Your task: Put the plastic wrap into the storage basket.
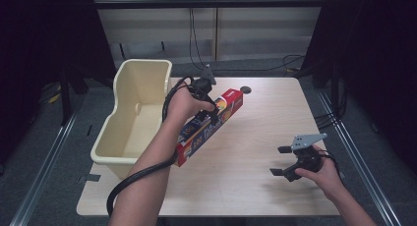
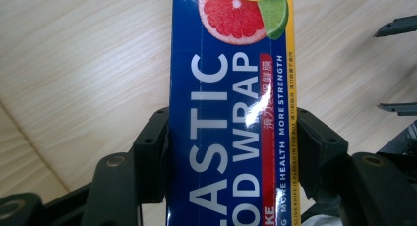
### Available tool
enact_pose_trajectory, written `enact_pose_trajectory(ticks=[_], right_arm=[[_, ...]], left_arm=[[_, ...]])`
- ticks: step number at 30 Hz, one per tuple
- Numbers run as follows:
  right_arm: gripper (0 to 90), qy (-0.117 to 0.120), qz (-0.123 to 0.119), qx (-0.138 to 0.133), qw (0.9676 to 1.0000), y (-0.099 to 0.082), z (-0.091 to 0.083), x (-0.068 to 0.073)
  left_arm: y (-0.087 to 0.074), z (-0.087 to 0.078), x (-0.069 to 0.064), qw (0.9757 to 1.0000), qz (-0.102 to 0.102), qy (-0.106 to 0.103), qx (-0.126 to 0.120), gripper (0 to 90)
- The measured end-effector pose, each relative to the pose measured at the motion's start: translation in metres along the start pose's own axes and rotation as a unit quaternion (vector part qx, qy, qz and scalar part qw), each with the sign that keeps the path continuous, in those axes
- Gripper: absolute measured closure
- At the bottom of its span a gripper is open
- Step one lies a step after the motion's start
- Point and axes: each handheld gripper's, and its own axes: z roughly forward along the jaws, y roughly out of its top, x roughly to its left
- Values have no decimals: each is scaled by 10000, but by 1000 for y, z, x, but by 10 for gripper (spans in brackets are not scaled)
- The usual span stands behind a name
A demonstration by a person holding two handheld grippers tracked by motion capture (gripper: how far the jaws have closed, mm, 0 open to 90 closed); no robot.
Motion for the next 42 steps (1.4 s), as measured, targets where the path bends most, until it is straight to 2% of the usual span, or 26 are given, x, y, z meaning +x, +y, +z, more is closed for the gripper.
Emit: enact_pose_trajectory(ticks=[4,7,9,12,25,26,27,32,33,35,42], right_arm=[[82,49,21,15,10000,0,0,0],[82,42,22,20,10000,0,0,1],[82,72,20,41,10000,0,0,0],[82,76,17,32,10000,0,0,0],[82,45,27,32,10000,0,0,1],[82,43,8,25,10000,0,0,0],[82,45,16,27,10000,0,0,0],[82,39,10,21,10000,1,0,0],[82,16,11,22,10000,1,0,1],[82,18,8,22,10000,1,0,1],[82,44,12,27,10000,1,1,1]], left_arm=[[-2,-11,2,9999,-118,-91,-54,409],[-4,-18,3,9997,-238,-59,-13,409],[-5,-22,3,9997,-243,7,30,409],[-7,-29,4,9994,-355,-32,5,410],[-11,-59,5,9984,-558,19,-130,410],[-11,-62,6,9986,-519,68,-119,410],[-12,-64,6,9983,-565,12,-163,410],[-14,-76,8,9981,-580,65,-178,410],[-15,-77,8,9975,-661,52,-234,410],[-17,-82,9,9978,-628,77,-217,410],[-22,-97,14,9967,-752,119,-293,410]])
